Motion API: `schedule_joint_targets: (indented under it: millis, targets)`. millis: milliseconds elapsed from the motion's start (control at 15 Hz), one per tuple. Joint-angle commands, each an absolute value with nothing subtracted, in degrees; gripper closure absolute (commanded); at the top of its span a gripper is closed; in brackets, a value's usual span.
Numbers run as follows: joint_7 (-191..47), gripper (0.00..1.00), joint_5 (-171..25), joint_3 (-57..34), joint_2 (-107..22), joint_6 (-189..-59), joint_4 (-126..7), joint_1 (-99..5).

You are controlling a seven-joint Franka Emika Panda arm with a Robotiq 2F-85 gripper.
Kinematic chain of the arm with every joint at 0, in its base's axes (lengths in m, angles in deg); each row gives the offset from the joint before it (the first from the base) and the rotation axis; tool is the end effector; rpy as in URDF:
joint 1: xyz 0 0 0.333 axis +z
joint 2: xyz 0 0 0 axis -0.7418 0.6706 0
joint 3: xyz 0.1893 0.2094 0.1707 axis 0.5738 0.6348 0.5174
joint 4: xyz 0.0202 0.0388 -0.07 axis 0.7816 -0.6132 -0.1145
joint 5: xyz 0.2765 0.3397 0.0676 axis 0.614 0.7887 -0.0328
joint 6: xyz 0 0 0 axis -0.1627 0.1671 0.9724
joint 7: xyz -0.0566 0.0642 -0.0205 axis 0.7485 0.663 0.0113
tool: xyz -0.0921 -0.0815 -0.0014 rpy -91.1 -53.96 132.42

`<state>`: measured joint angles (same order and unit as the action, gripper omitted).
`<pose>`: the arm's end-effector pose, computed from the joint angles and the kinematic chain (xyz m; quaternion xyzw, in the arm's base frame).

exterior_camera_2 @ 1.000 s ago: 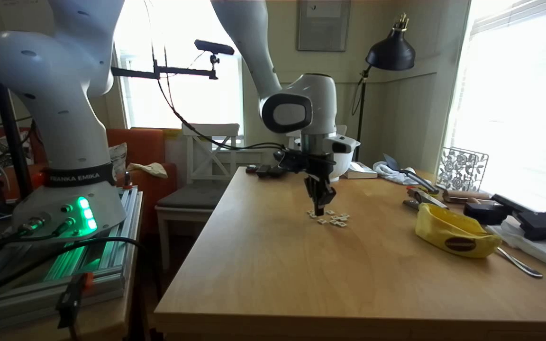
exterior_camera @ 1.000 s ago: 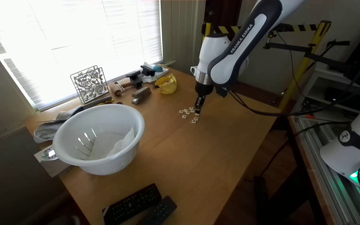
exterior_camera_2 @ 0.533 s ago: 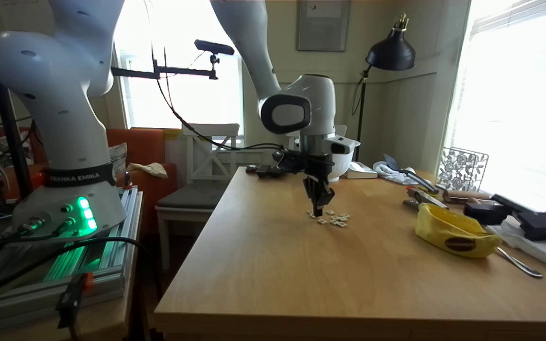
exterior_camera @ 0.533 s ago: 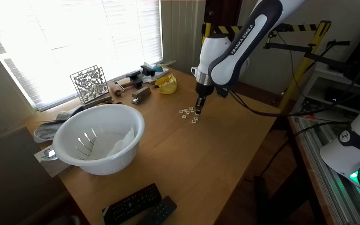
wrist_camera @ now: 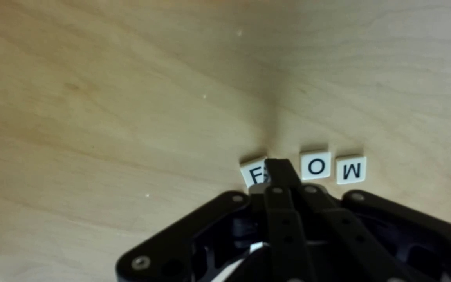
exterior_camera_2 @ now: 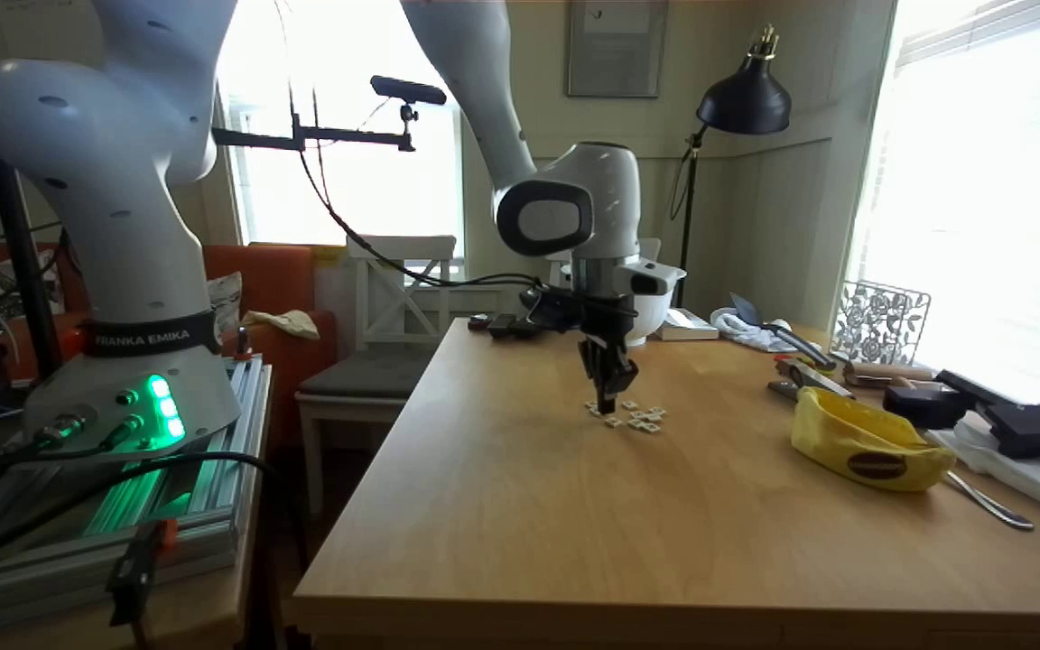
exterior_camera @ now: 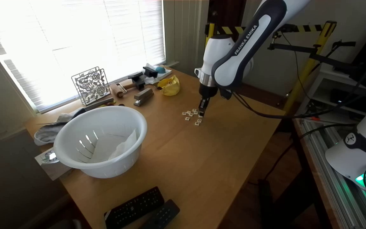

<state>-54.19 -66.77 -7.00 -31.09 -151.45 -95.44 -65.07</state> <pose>0.5518 -0.1658 0.1067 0.9970 -0.0560 0.0525 0.0007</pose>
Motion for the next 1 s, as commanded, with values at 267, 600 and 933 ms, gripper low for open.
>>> schedule_joint_targets:
  millis: [267,600,933]
  targets:
    - [-53.0,1.0,-65.0,-6.0,-28.2,-151.4,-92.8,-66.6]
    - [-54.3,1.0,-65.5,-7.2,-26.5,-150.7,-90.7,-66.2]
    - [-55.3,1.0,-66.5,-9.8,-26.2,-150.2,-90.0,-65.9]
